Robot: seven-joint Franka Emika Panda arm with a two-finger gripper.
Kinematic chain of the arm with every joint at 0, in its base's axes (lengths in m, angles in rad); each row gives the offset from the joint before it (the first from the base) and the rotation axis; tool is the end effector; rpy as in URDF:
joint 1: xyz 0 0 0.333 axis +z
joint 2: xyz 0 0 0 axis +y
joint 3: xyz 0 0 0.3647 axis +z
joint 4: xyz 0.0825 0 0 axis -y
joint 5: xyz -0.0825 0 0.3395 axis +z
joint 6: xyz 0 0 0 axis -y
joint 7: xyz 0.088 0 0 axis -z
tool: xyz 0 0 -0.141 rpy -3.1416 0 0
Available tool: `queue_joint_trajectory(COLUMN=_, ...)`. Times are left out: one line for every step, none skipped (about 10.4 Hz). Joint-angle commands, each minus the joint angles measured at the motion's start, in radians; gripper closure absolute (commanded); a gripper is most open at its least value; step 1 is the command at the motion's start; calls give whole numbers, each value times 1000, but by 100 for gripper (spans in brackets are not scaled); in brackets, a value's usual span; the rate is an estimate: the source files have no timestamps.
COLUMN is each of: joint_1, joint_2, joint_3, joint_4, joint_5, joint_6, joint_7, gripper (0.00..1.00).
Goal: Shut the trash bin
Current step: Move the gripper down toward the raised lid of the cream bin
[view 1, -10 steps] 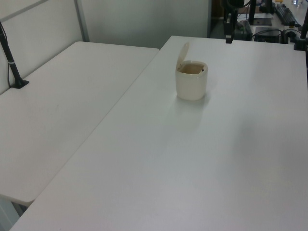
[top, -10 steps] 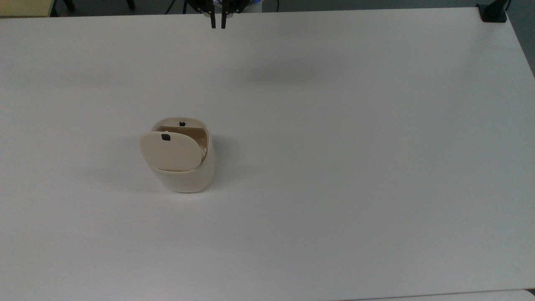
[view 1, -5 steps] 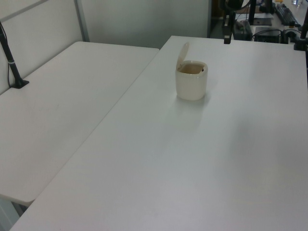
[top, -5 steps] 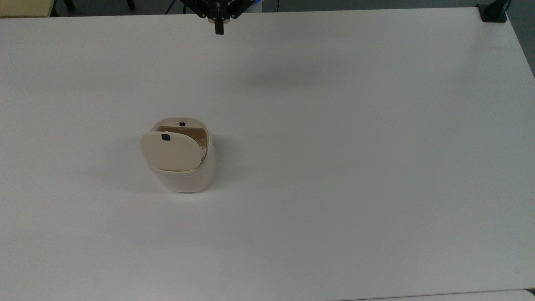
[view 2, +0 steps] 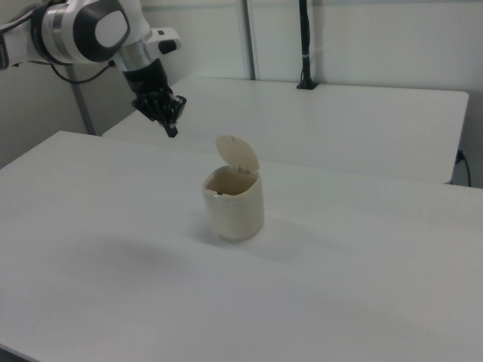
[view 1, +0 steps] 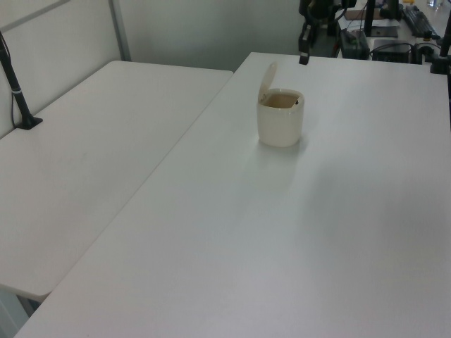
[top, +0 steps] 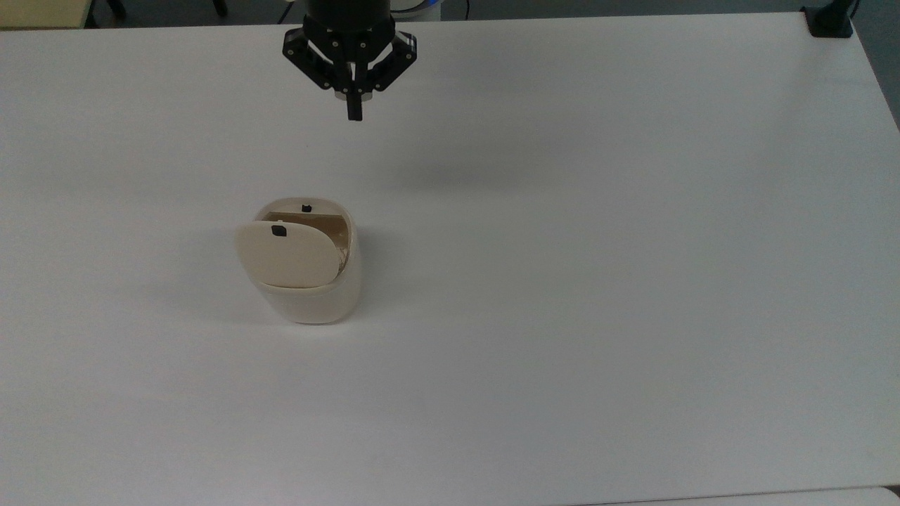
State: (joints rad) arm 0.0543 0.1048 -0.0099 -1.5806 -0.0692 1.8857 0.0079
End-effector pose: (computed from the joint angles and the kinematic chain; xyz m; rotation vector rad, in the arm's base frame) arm 0.5810 0.0187 0.6098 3.0615 0.0788 0.3104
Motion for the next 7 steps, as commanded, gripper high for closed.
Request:
queue_joint_trajectory(joint_1=-43, joint_2=32, joint_3=-4, joint_4=17, joint_5=-18, joint_6=177, joint_7=48, gripper=98)
queue_joint_trajectory(joint_1=-59, joint_2=55, joint_3=-4, joint_4=17, joint_5=-18, joint_6=244, joint_7=72, gripper=98)
queue_joint_trajectory(joint_1=-70, joint_2=71, joint_3=-4, joint_4=25, joint_5=-18, joint_6=307, joint_7=72, gripper=98)
queue_joint_trajectory(joint_1=-80, joint_2=97, joint_3=-4, joint_4=33, joint_5=-17, joint_6=364, joint_7=73, gripper=98)
queue_joint_trajectory(joint_1=-91, joint_2=117, joint_3=-4, joint_4=33, joint_5=-17, joint_6=419, joint_7=78, gripper=98)
queue_joint_trajectory(joint_1=-102, joint_2=137, joint_3=-4, joint_4=33, joint_5=-17, joint_6=476, joint_7=86, gripper=98)
queue_joint_trajectory(joint_1=-109, joint_2=157, joint_3=-4, joint_4=33, joint_5=-18, joint_6=518, joint_7=101, gripper=98)
